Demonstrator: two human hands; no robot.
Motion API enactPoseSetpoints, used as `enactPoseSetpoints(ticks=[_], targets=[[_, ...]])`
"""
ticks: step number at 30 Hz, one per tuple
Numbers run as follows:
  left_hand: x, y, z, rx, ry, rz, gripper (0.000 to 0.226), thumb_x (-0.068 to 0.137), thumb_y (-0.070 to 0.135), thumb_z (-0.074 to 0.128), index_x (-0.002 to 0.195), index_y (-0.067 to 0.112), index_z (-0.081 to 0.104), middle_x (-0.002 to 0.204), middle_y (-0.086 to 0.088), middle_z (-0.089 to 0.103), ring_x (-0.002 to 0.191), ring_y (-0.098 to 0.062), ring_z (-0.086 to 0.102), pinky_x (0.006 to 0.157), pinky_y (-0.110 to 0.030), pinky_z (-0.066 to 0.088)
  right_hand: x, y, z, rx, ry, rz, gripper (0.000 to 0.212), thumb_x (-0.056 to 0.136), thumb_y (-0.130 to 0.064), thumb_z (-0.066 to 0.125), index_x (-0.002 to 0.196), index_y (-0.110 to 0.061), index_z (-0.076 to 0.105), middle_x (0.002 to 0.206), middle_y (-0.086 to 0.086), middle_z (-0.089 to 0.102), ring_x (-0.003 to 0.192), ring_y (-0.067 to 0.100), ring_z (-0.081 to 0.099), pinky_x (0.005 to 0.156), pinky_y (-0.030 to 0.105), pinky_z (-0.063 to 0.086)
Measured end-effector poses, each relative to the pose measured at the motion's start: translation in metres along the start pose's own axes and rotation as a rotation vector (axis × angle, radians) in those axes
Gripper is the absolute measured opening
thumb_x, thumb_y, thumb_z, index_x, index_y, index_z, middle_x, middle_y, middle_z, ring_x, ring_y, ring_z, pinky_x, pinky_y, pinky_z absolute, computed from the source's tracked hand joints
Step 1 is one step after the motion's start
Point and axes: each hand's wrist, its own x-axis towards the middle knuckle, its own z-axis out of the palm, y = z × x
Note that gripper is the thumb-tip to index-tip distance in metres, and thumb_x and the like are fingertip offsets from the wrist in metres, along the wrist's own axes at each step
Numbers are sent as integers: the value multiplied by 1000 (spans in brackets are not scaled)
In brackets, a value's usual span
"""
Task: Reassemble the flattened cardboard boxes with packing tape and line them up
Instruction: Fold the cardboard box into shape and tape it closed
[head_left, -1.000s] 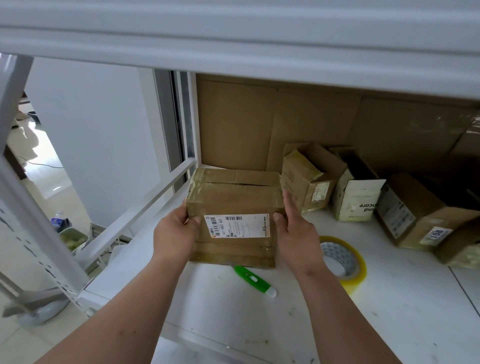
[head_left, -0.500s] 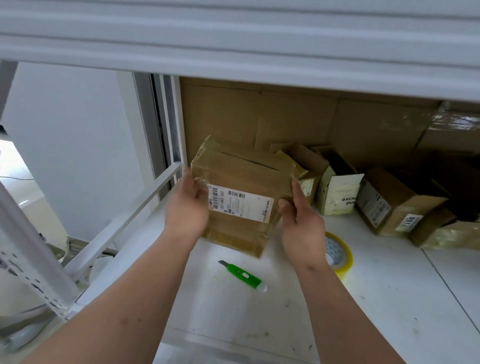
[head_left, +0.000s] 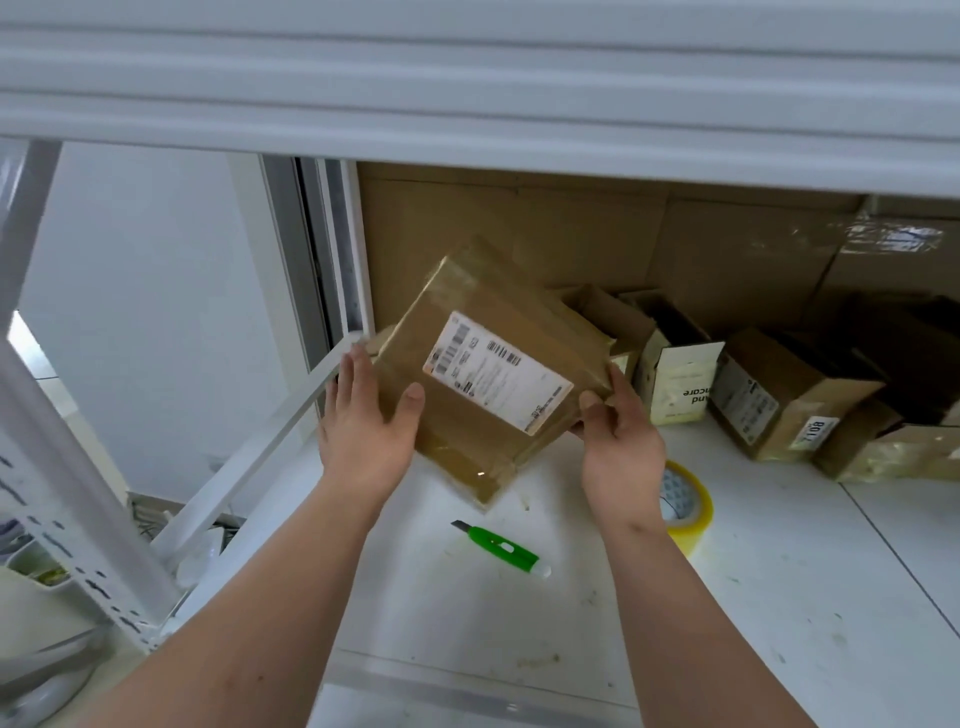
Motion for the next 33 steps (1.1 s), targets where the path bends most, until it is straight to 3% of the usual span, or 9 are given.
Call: enactPoseSetpoints(ticks=[5, 7, 10, 16, 19, 22, 26, 29, 33], targets=[[-16, -2, -5, -480, 36, -303, 104, 83, 55, 70, 155, 44, -4, 165, 11, 1, 152, -20, 10, 120, -54, 18, 0, 2, 6, 118, -15, 60, 39, 101, -24, 49, 140, -21, 52, 116, 2, 70, 95, 19, 72, 91, 39, 57], [-19, 2, -9, -708, -80, -428, 104, 75, 59, 74, 155, 41, 10, 161, 5, 28, 143, -22, 36, 116, -54, 30, -3, 2, 9, 268, -53, 137, 30, 102, -22, 48, 130, -16, 58, 113, 5, 71, 89, 23, 74, 86, 37, 59], [-22, 15, -11, -847, -346, -427, 58, 83, 53, 64, 132, 25, 55, 119, 1, 72, 111, -21, 67, 101, -43, 49, 0, 0, 13, 391, -114, 343, 23, 104, -28, 47, 111, -9, 59, 94, 13, 75, 76, 26, 75, 80, 39, 59], [-18, 31, 7, -458, -280, -244, 10, 92, 30, 66, 98, 31, 74, 91, 11, 75, 93, -17, 70, 98, -45, 53, 15, 12, 12, -229, -352, 401, 52, 99, -51, 44, 71, -10, 59, 61, 8, 64, 62, 26, 60, 71, 41, 49], [-16, 48, 14, -139, -175, -97, 17, 92, 24, 59, 95, 32, 74, 87, 3, 74, 85, -24, 69, 82, -46, 57, 32, 17, 18, -403, -366, 333, 51, 100, -51, 39, 110, -7, 62, 99, 15, 69, 91, 33, 66, 87, 43, 53], [-9, 64, 23, 60, -104, 37, 25, 98, 20, 49, 103, 31, 71, 88, 6, 70, 80, -18, 66, 75, -40, 55, 48, 18, 20, -297, -343, 293, 47, 101, -27, 43, 147, -24, 33, 128, 12, 59, 111, 35, 61, 96, 49, 51], [0, 85, 41, 257, -128, 238, 35, 100, 17, 47, 130, 29, 59, 120, 7, 62, 110, -15, 59, 91, -30, 50, 63, 29, 20, -275, -460, 232, 36, 86, -15, 52, 121, -21, 57, 117, 12, 64, 103, 34, 64, 92, 51, 52], [1, 89, 53, 407, -62, 398, 57, 96, 14, 53, 149, 30, 39, 154, 6, 34, 141, -20, 30, 112, -33, 31, 69, 37, 17, -174, -455, 307, 12, 78, -23, 64, 89, -23, 60, 93, 15, 70, 91, 34, 69, 88, 52, 55], [-9, 77, 64, 275, 346, 355, 83, 82, 24, 72, 151, 30, 25, 153, 3, 20, 139, -29, 23, 112, -44, 27, 88, 51, 17, -235, -469, 348, 40, 91, -41, 62, 117, -11, 63, 101, 10, 68, 94, 30, 69, 87, 46, 57]])
